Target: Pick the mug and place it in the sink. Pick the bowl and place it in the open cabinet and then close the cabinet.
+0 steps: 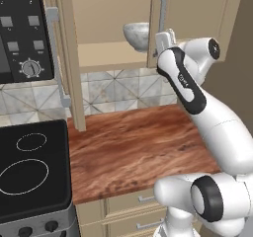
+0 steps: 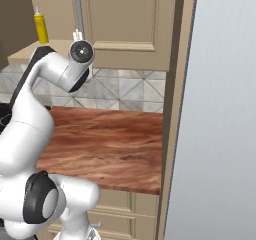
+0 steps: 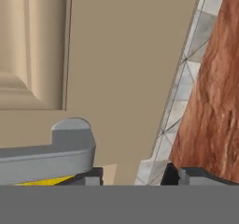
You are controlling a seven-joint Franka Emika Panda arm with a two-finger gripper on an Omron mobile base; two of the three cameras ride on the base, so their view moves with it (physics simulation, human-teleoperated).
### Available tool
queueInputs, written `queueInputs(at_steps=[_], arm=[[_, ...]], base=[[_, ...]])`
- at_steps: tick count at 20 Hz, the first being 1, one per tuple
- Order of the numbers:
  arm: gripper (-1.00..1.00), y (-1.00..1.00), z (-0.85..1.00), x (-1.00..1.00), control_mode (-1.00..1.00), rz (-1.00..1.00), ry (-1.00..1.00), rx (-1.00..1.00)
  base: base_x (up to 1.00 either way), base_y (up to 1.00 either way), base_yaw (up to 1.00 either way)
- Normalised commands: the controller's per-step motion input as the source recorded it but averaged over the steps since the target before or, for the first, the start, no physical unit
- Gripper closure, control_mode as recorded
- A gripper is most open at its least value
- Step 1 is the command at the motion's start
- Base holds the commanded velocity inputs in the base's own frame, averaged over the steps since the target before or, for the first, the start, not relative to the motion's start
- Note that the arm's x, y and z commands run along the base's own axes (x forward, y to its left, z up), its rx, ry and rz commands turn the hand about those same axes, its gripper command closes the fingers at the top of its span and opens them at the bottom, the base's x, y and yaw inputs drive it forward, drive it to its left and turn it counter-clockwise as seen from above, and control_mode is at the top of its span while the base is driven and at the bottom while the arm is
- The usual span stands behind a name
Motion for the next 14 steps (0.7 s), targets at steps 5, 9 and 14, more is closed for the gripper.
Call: queueInputs(at_steps=[5,9,14], arm=[[-1.00,0.30,0.00,-0.75,-1.00,0.03,0.04,0.00],[-1.00,0.15,0.03,-0.71,-1.00,0.00,-0.15,-0.04],[-1.00,-0.02,0.20,-0.55,-1.00,0.00,0.08,0.00]], base=[[0.00,0.00,0.00],[0.00,0.00,0.00],[0.00,0.00,0.00]])
